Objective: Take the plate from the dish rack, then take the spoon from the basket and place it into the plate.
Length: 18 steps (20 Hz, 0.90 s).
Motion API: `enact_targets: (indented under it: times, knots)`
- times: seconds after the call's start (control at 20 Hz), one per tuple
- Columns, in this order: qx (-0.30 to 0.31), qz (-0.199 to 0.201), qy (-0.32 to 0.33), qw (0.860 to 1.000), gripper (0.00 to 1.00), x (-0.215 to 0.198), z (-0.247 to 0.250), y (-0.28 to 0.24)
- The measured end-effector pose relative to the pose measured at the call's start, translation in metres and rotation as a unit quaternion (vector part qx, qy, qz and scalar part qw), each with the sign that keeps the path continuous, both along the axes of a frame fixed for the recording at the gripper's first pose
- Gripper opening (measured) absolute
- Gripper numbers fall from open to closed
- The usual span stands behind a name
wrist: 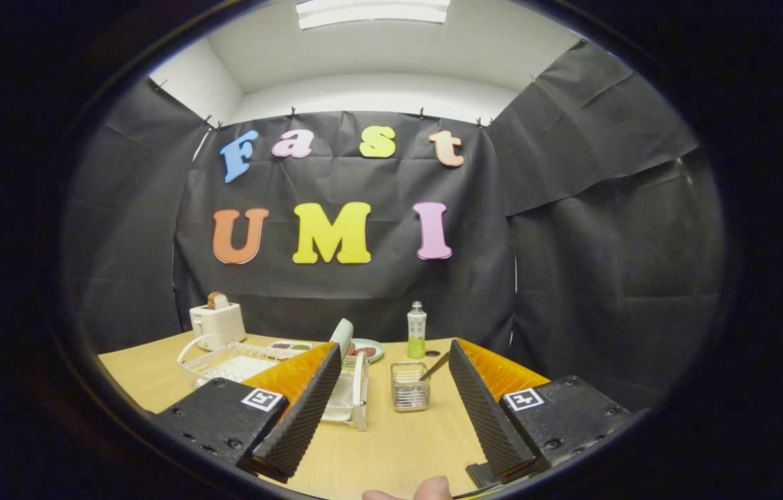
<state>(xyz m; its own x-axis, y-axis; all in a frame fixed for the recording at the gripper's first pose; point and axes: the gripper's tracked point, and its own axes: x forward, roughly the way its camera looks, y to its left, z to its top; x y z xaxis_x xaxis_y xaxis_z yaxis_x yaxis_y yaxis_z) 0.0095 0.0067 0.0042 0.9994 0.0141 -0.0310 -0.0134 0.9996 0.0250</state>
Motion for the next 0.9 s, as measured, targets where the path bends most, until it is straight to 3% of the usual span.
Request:
enact_targets:
  times: [0.5, 0.9]
  knots:
    - [-0.004, 0.064, 0.065, 0.996, 1.00, 0.056, 0.023, 0.022]
    - [-0.028, 0.122, 0.196, 0.973, 1.00, 0.147, 0.051, 0.065]
